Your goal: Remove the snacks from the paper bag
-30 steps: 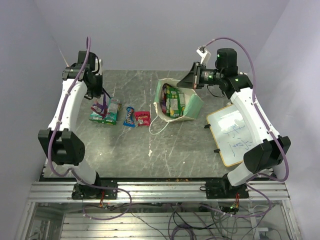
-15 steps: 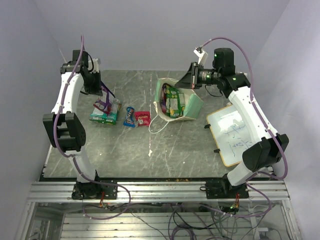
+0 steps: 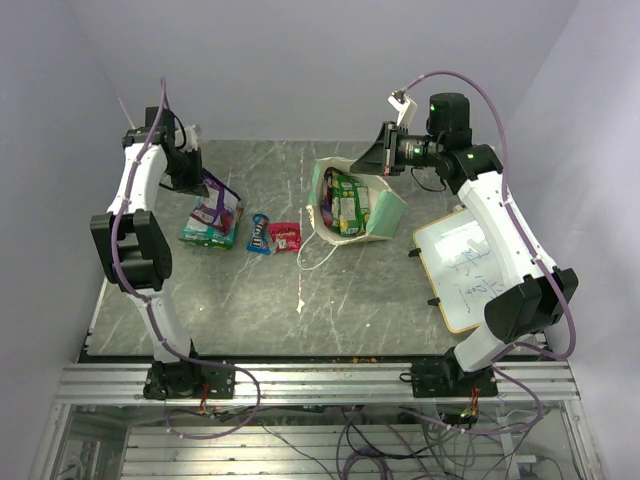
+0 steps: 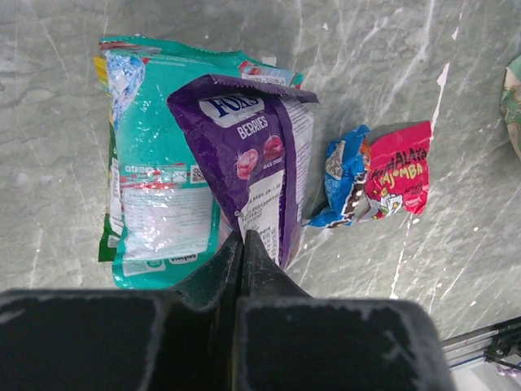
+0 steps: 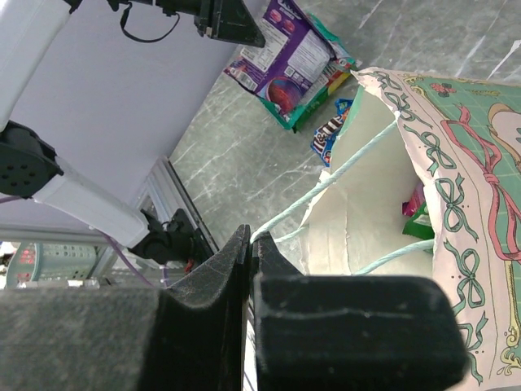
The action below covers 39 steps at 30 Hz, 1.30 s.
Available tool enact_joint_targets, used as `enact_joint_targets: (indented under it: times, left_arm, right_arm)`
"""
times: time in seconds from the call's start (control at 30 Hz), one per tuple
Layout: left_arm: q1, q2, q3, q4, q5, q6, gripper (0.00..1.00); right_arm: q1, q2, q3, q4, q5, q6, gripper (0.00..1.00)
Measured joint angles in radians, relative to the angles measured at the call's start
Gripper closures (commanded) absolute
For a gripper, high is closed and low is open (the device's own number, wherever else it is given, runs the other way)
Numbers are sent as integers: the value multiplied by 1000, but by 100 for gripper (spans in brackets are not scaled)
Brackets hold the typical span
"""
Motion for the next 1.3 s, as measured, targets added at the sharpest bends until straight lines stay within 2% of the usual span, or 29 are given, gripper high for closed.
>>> enact_joint_targets:
  times: [0.77,0.87,0.93,1.0,1.03,1.07,1.3]
  left_arm:
    - [8,135,26,-16,-180,54,93]
    - [8,138,26,-16,-192,54,90]
    - [8,140,26,-16,-200,54,86]
    - [8,141,26,-16,-209,54,75]
    - [8,142,26,-17,-230,52,53]
    - [8,142,26,-17,-231,52,47]
    - [12,48,-32,21,-295,-5,43]
  right_arm:
    - [0,9,0,-1,0,-3,100]
    - [0,16,0,-3,0,-4,100]
    - [0,19,1,-6,0,-4,100]
    - [0,21,1,-8,0,-4,100]
    - [0,21,1,-8,0,-4,100]
    - [0,22,1,-8,0,-4,100]
    - [0,22,1,-8,0,-4,100]
